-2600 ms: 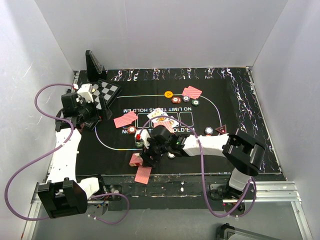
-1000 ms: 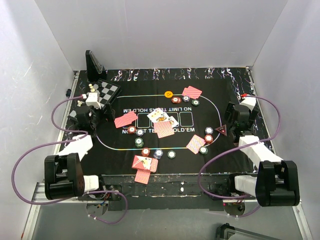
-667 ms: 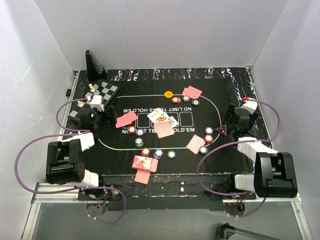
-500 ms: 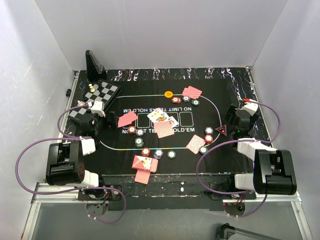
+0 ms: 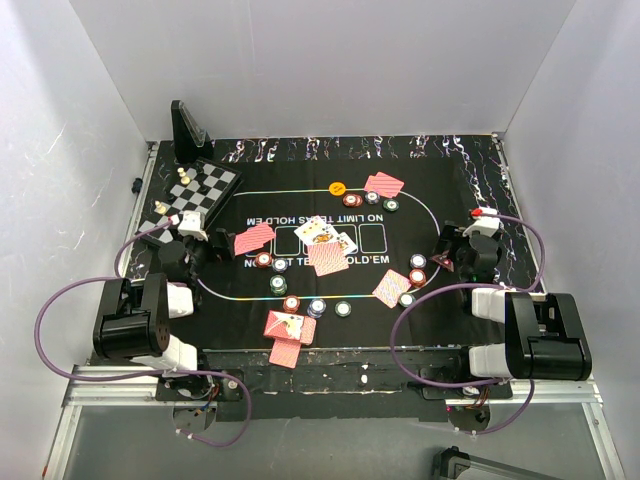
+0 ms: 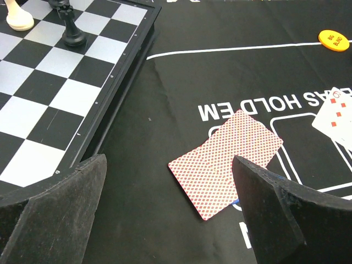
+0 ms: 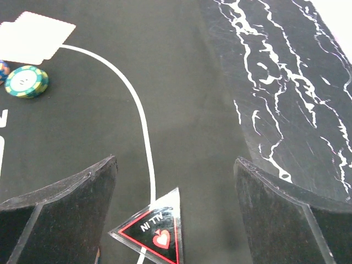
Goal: Distribute texas hold em gaming equipment
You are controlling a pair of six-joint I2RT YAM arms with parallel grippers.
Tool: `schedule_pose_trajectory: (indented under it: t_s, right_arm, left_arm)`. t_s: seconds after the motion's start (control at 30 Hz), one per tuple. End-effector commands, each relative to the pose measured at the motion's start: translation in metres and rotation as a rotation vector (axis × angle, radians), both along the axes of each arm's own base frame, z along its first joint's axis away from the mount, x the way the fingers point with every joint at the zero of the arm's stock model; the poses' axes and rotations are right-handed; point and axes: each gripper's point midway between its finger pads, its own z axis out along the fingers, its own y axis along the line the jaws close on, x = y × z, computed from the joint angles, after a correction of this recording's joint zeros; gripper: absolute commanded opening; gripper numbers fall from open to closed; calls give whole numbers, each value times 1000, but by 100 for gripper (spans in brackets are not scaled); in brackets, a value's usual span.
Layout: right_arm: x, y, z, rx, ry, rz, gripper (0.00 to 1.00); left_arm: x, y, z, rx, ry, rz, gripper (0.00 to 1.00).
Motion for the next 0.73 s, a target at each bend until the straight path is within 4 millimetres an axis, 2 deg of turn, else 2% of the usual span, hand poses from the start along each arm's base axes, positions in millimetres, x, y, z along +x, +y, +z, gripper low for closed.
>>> schedule_pose_trajectory:
  t_s: [0.0,0.13,0.7]
  right_arm:
    - [12,2,27,-7,-107,57,93]
    - [11,2,34,-10,-154,61,93]
    - [11,2,32,-10,-145,61,94]
  left_arm:
    - [8,6,19,19,-63,23,98]
    - [8,6,19,19,-66,23,98]
    - [10,3,17,36,-51,34,98]
